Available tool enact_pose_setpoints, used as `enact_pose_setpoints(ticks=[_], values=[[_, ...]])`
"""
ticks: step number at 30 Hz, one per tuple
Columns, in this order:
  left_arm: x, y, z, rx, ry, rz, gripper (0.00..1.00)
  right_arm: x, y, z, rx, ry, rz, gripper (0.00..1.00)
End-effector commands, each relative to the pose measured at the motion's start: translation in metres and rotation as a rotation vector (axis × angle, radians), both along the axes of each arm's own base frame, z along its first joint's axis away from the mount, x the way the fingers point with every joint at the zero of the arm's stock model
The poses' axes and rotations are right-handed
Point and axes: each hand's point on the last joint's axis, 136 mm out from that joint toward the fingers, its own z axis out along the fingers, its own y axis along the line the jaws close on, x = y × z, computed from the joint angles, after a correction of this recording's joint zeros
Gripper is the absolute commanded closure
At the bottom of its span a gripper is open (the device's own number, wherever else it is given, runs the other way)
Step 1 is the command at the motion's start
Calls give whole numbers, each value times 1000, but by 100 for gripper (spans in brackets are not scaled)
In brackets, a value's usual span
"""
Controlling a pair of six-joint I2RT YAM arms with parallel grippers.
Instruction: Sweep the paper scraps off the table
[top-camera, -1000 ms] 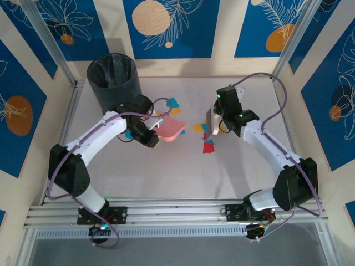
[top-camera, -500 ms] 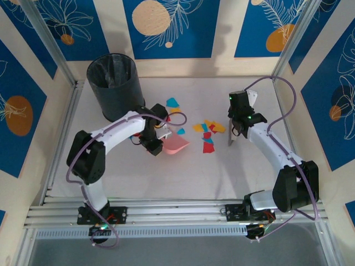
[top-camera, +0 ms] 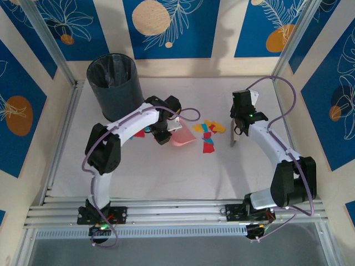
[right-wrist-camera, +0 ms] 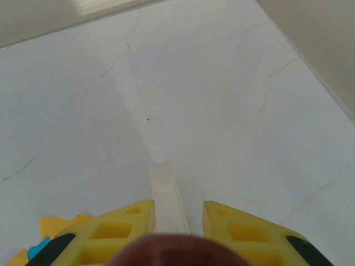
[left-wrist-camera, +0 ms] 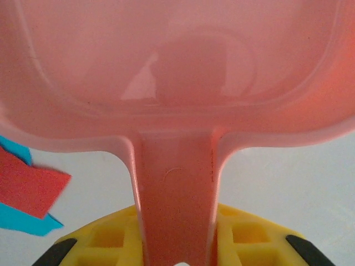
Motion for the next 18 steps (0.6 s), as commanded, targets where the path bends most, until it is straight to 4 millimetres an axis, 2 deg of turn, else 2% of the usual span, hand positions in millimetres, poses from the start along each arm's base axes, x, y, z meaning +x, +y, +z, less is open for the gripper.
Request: enact_pose_setpoints(ticks=[1, 8, 18], values=[[4, -2, 0, 60, 10, -91, 100, 8, 4, 0, 20, -19, 25, 100], [15, -9, -5, 82, 27, -115, 100, 12, 5, -11, 39, 12, 29, 100], [10, -4, -17, 110, 83, -115, 100, 22, 12, -15, 55, 22, 53, 100]])
